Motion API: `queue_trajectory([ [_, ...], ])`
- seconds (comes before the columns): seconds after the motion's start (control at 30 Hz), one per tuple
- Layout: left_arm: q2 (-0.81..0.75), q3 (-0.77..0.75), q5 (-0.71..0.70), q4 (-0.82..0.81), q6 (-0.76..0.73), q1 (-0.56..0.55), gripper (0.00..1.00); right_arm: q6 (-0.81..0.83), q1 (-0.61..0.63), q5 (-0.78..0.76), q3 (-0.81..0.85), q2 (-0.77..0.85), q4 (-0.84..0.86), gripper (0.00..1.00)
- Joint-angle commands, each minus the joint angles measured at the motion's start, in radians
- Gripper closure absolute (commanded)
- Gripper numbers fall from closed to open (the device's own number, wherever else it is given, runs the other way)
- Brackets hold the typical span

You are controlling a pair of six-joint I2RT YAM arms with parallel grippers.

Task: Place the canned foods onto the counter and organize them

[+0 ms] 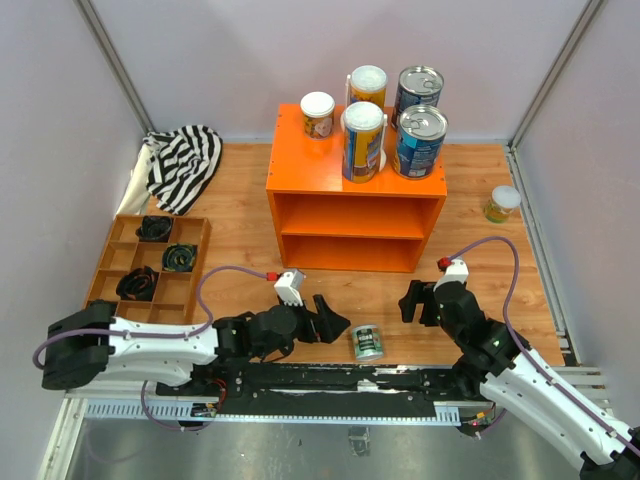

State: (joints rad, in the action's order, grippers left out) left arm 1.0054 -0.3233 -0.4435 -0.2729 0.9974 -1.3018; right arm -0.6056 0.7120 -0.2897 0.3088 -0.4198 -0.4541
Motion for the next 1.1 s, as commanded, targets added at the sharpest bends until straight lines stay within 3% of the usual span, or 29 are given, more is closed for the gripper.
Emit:
queue_trajectory([
  [0.0,0.098,-0.018,-0.027,-0.165,0.080,-0.030,0.01,-0.017,0.015,-0.033,-0.005,0.003,-0.019,0.15],
  [0.33,0.216,-0.002,-0.014,-0.239,0.286,-0.033,0.01,-0.020,0.015,-0.031,-0.013,0.027,-0.013,0.15],
  [1.07,0.428,-0.186,0.057,-0.074,0.380,-0.057,0.01,0.002,0.015,-0.051,-0.039,0.068,0.015,0.15],
])
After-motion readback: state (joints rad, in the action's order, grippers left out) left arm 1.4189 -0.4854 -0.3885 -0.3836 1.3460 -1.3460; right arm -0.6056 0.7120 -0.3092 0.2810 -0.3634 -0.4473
